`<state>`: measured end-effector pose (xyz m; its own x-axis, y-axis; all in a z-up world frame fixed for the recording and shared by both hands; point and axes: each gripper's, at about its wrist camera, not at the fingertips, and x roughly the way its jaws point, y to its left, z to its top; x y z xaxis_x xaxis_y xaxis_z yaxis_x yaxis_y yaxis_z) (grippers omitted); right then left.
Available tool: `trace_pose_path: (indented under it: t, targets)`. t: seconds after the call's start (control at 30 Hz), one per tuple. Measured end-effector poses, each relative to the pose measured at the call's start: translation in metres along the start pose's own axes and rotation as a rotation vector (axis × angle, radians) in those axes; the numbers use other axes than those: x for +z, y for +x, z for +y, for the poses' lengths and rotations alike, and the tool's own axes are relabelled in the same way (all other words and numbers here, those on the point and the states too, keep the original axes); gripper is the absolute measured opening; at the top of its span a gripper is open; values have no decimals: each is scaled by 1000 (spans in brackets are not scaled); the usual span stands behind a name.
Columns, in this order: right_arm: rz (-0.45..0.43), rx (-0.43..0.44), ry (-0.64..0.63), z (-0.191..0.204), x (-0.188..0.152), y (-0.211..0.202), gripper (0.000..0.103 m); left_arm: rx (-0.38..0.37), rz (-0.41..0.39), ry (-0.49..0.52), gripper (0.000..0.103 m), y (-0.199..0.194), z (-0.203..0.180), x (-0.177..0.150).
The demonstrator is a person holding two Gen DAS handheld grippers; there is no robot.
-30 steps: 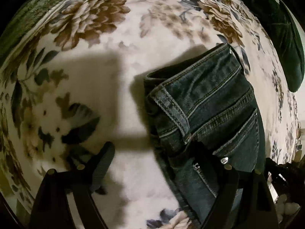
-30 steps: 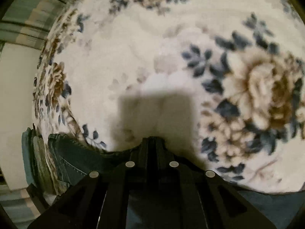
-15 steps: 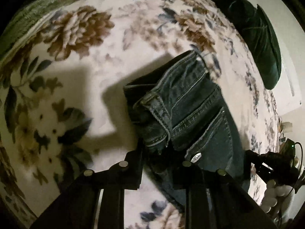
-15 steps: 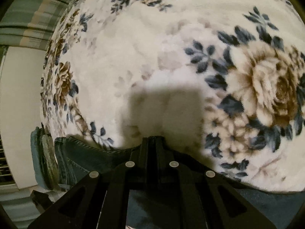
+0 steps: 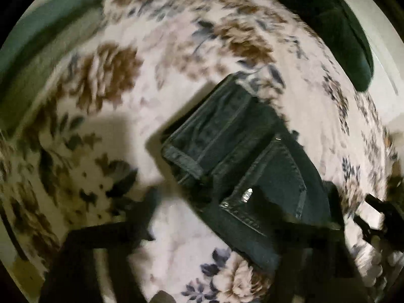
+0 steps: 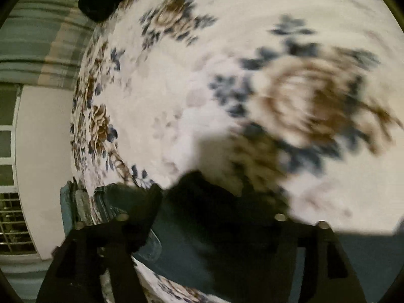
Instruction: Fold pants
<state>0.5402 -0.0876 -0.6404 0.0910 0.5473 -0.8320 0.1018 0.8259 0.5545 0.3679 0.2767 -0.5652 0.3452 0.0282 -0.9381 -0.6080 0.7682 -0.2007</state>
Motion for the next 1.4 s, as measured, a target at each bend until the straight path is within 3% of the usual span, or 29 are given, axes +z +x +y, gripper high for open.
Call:
trace_pose_path:
  t: [0.03, 0.1, 0.23, 0.43, 0.53, 0.7, 0.77, 0.83, 0.97, 1.07, 1.13, 1.27, 1.4]
  targets:
    - [-7, -7, 13, -8, -11, -7, 95, 7, -7, 35, 87, -3, -8, -2]
    - [-50, -49, 42, -30, -38, -27, 103, 19, -6, 111, 87, -5, -31, -11]
    - [-143, -145, 91, -78, -95, -64, 103, 7, 37, 268, 90, 1, -93, -50]
    - [-297, -199, 338, -196, -175, -142, 103, -31, 103, 482, 90, 10, -188, -123]
    - [-388, -244, 504, -274, -213, -186, 103, -48, 136, 580, 90, 15, -229, -156]
    - [-537, -141, 792, -400, -262, -230, 103, -49, 202, 707, 90, 38, -287, -208]
    - [-610, -65, 862, -441, -271, -237, 96, -46, 265, 715, 90, 59, -301, -221]
    - [-680, -29, 906, -477, -274, -244, 69, -2, 271, 722, 90, 74, -306, -226]
    - [-775, 48, 894, -513, -262, -249, 67, 14, 251, 718, 103, 89, -307, -226]
    - [-820, 139, 889, -523, -253, -249, 62, 28, 249, 709, 103, 98, -307, -223]
    - [-825, 149, 896, -524, -248, -251, 10, 31, 238, 694, 103, 101, -308, -222]
    - [-846, 154, 872, -507, -238, -267, 8, 27, 234, 694, 103, 101, -305, -222]
    - [-880, 146, 752, -452, -229, -299, 7, -5, 265, 652, 103, 87, -307, -207]
